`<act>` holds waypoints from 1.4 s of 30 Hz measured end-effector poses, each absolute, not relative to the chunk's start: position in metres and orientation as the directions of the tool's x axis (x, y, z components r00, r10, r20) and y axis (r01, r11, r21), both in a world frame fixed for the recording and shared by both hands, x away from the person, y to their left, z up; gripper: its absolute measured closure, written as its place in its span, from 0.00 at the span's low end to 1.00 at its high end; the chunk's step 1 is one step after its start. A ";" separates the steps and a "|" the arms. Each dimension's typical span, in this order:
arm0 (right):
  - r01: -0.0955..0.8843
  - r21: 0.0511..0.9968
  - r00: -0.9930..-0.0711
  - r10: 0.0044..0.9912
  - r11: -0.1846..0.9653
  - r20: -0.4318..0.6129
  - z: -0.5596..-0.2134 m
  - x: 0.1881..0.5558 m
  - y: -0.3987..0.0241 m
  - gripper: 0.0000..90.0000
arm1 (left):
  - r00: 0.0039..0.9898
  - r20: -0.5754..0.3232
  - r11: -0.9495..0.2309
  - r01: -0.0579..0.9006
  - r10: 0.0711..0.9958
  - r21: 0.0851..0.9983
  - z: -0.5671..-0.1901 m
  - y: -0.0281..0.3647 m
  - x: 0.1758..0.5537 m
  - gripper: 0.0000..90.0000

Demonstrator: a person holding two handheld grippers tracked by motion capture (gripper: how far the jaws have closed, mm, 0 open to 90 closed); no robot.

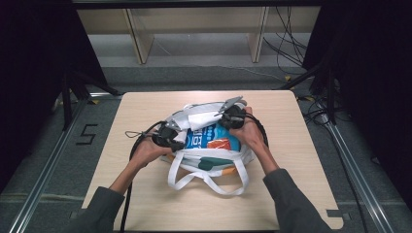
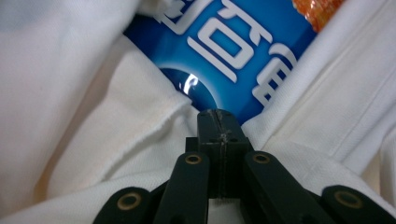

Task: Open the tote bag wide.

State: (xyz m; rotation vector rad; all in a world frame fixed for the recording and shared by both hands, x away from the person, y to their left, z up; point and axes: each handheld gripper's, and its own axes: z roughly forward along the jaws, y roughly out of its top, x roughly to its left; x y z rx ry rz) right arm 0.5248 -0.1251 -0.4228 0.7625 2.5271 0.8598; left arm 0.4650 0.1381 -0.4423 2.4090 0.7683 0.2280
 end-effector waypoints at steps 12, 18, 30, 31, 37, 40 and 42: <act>0.494 0.581 -0.722 0.677 0.647 -0.140 -0.433 0.560 -0.127 1.00 | 0.814 0.021 -0.651 0.448 0.580 0.613 -0.435 0.140 0.457 0.96; 0.449 0.689 -0.734 0.675 0.568 -0.078 -0.406 0.539 -0.141 1.00 | 0.765 -0.014 -0.559 0.482 0.643 0.675 -0.424 0.137 0.482 0.96; 0.467 0.545 -0.744 0.643 0.696 -0.183 -0.425 0.495 -0.199 1.00 | 0.699 -0.064 -0.497 0.566 0.712 0.657 -0.445 0.140 0.514 0.99; 0.467 0.545 -0.744 0.643 0.696 -0.183 -0.425 0.495 -0.199 1.00 | 0.699 -0.064 -0.497 0.566 0.712 0.657 -0.445 0.140 0.514 0.99; 0.448 0.643 -0.739 0.662 0.621 -0.124 -0.426 0.483 -0.206 1.00 | 0.717 -0.076 -0.479 0.536 0.693 0.696 -0.432 0.139 0.500 0.95; 0.382 0.684 -0.771 0.622 0.621 -0.134 -0.410 0.472 -0.199 1.00 | 0.730 -0.058 -0.459 0.488 0.681 0.742 -0.416 0.143 0.486 0.93; 0.376 0.695 -0.767 0.627 0.613 -0.138 -0.407 0.468 -0.196 1.00 | 0.729 -0.066 -0.447 0.486 0.681 0.751 -0.413 0.145 0.483 0.92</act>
